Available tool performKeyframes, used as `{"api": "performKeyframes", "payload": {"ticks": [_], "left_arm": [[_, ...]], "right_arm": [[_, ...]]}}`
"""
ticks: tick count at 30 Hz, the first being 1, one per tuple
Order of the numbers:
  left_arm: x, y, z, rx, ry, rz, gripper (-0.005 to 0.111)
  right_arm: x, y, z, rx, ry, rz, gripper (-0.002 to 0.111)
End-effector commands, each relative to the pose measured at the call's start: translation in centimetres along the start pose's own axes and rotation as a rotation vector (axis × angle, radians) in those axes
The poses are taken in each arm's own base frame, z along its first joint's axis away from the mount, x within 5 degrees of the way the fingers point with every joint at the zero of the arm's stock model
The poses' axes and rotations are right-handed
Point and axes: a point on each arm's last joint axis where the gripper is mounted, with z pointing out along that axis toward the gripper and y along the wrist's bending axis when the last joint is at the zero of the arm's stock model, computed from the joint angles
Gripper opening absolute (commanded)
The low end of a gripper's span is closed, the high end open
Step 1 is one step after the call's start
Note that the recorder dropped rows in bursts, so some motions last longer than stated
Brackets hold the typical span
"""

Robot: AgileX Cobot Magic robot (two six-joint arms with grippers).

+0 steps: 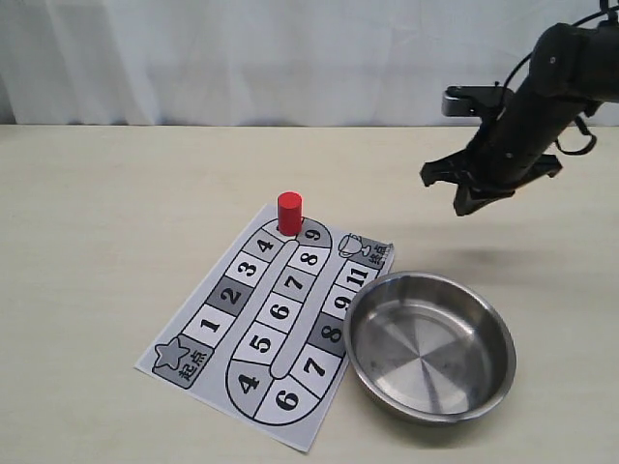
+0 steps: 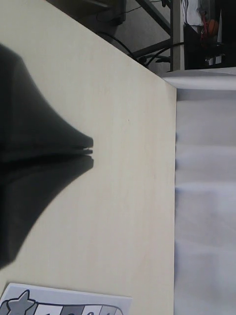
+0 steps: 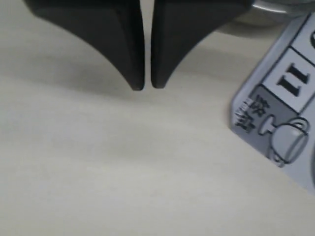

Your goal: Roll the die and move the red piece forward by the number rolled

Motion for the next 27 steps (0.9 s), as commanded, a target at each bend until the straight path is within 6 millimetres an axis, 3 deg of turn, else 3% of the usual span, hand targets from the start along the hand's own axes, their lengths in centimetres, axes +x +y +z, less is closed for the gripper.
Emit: {"api": "performKeyframes", "payload": {"ticks": [1,7,12,21,27], "left_arm": [[-0.3,0.0,-0.1,0.007,-0.018,0.004,0.0],[-0.3,0.0,-0.1,0.007,-0.018,0.004,0.0],[-0.3,0.0,-0.1,0.007,-0.018,0.004,0.0],[-0.3,0.0,-0.1,0.007,-0.018,0.004,0.0],[-0.3,0.0,-0.1,0.007,-0.018,0.004,0.0]], "right_arm": [[1.4,-2.8,-0.2,0.04,0.033,0.052,0.004],[3.3,-5.4,-0.4,0.079,0.072,0.095,0.004],[4.3,-5.3,-2.1,0.124,0.06,0.048,0.004],[7.4,-3.8,-10.4,0.171,-0.157,0.018,0.004],[11.1,-2.2,-17.3,0.194,-0.33,0.02,0.004]]}}
